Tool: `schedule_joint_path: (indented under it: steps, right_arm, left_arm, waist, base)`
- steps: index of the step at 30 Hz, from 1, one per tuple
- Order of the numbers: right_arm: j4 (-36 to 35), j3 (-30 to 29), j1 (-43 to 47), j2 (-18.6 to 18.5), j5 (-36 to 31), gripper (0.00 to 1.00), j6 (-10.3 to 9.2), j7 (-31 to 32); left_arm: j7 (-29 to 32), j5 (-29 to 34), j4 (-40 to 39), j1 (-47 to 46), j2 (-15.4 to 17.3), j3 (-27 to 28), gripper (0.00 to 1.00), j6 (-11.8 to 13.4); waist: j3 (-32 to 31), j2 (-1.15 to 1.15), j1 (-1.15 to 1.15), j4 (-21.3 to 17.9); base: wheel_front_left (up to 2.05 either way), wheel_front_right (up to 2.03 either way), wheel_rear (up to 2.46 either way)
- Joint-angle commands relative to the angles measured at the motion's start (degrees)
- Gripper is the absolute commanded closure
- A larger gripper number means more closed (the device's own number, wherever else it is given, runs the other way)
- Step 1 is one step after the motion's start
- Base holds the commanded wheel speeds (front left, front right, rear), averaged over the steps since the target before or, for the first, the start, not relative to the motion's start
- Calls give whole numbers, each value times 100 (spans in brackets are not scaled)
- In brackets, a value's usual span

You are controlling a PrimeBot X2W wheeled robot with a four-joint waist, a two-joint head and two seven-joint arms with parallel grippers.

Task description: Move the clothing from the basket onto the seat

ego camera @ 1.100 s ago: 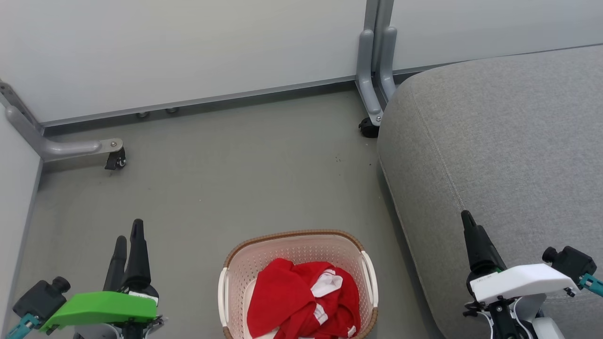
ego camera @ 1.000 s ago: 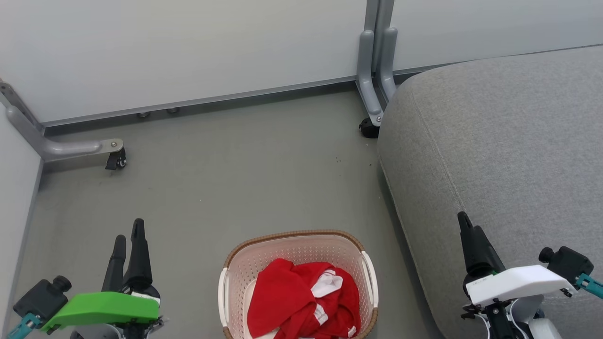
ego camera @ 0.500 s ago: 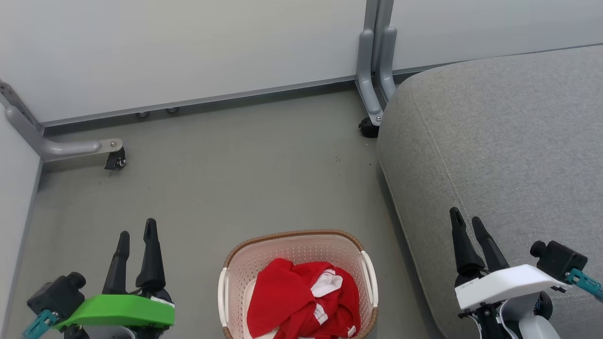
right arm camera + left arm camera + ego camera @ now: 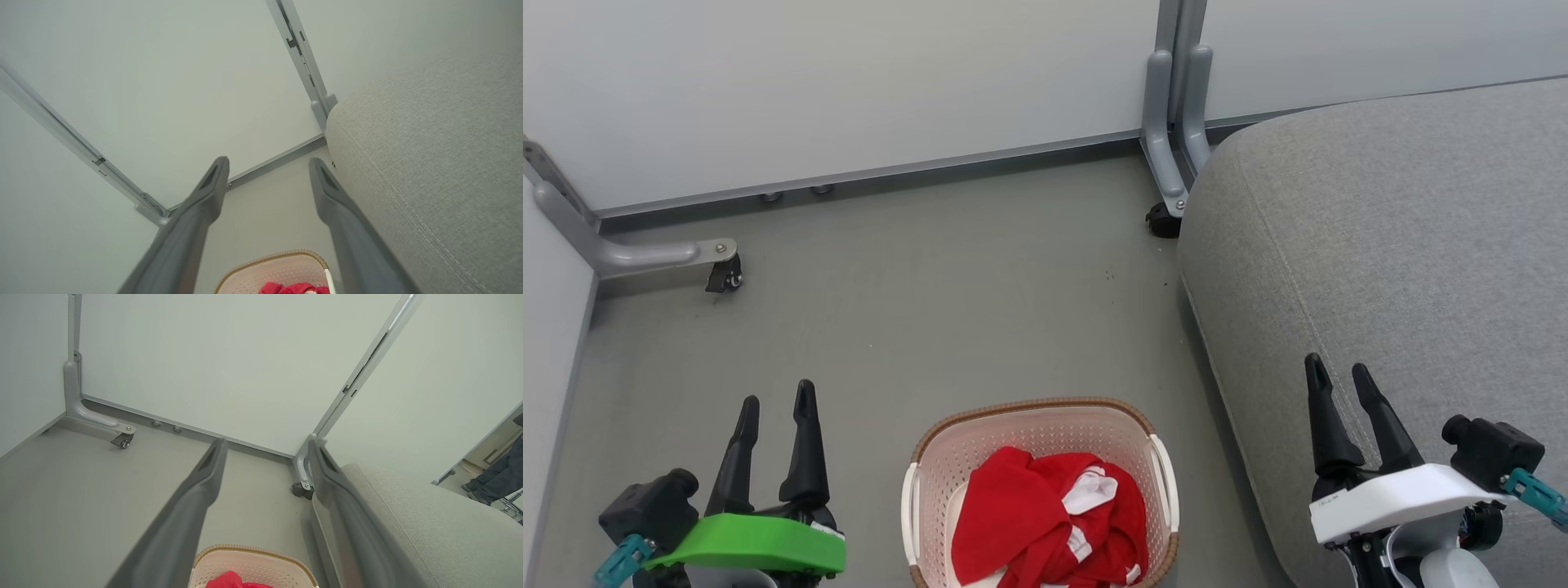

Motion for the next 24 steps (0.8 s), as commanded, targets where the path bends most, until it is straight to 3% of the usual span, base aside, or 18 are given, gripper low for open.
schedule_joint_path:
  steps: [1,24]
  right_arm:
    - [-97,20,12,-29,-194,0,2,-72]
    - [-202,172,141,-38,-1401,0,3,-372]
  left_arm:
    - [-61,151,-32,19,37,-17,0,-26]
    - [-359,1209,-59,111,46,-63,0,-31]
  waist:
    - [0,0,0,5]
    - [8,0,0,41]
  base:
    - [0,0,0]
    - [0,0,0]
